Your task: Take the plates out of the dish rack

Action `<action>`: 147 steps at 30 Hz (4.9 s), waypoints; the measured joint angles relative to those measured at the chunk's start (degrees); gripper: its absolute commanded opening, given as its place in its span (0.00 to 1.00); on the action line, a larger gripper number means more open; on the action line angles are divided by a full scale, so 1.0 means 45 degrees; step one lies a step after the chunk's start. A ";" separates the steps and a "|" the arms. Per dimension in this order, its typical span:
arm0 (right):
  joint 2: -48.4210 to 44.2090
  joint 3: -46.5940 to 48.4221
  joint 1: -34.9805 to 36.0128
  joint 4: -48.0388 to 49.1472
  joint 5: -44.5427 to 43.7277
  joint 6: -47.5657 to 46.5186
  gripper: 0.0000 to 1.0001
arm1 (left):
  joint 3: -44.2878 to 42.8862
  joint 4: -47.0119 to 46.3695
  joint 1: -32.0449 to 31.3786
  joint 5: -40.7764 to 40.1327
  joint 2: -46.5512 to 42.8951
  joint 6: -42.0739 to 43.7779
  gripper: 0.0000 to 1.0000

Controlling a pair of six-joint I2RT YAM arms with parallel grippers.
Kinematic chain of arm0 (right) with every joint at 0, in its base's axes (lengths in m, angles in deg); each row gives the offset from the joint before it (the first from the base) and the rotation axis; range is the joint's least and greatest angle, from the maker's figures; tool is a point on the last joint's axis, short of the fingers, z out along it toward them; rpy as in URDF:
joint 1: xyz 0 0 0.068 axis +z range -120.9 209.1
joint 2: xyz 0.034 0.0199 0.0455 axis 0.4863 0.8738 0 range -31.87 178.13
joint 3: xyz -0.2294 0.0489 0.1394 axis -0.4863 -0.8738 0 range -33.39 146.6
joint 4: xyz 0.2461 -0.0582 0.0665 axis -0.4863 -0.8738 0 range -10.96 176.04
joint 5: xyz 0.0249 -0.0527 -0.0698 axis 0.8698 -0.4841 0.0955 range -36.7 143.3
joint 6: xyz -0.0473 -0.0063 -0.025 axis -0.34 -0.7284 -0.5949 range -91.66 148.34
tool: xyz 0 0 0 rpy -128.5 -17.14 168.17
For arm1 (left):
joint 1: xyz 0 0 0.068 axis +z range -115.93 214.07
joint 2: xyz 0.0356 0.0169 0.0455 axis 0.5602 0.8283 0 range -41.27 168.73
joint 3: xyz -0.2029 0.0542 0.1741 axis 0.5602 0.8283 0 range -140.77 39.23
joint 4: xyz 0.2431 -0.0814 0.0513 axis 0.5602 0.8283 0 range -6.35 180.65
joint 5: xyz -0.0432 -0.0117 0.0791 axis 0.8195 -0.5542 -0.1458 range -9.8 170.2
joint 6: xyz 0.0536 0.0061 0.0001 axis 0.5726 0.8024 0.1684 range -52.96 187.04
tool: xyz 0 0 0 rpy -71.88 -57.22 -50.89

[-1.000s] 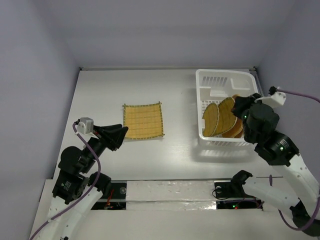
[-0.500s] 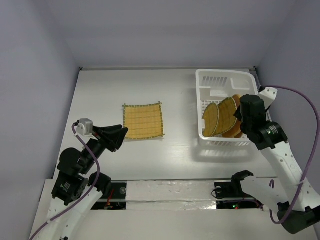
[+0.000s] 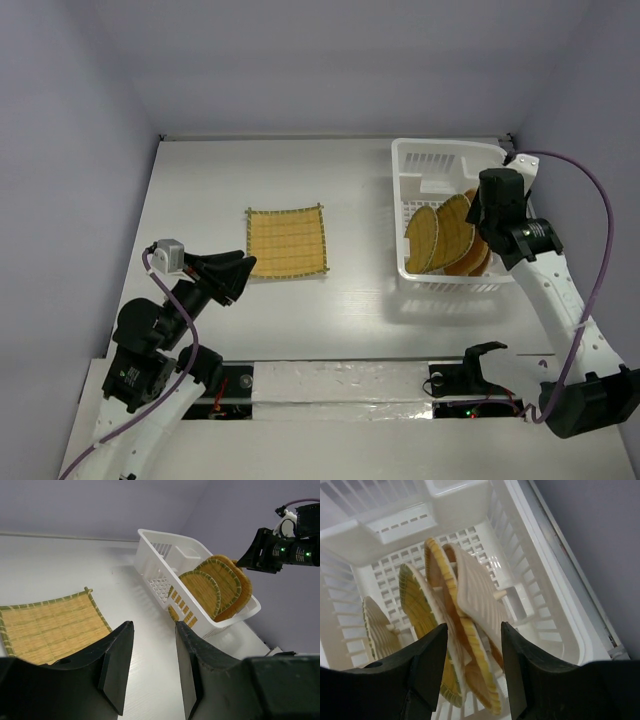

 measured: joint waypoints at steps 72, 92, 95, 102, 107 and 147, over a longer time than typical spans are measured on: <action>0.0840 -0.0355 -0.2778 0.1787 0.2516 -0.3682 0.00 | 0.0000 -0.0005 -0.0243 0.0000 -0.0559 0.0000 0.36; -0.1292 0.2234 -0.2939 0.1234 0.1491 -0.4643 0.00 | 0.0000 -0.0005 -0.0243 -0.0010 -0.0568 -0.0005 0.36; -0.1554 0.2948 -0.2948 0.1069 0.1015 -0.4677 0.00 | 0.0000 -0.0005 -0.0243 -0.0005 -0.0568 -0.0005 0.36; -0.1564 0.4901 -0.2953 0.0529 0.0010 -0.4575 0.00 | 0.0000 -0.0005 -0.0243 -0.0005 -0.0568 -0.0005 0.36; -0.1666 0.6246 -0.2948 0.0136 -0.0121 -0.4177 0.00 | 0.0000 -0.0005 -0.0243 -0.0005 -0.0563 -0.0005 0.36; 0.6810 -0.1656 0.5712 1.3231 0.7363 0.7626 0.00 | 0.0000 0.0029 0.0622 -0.0884 -0.0058 -0.0015 0.36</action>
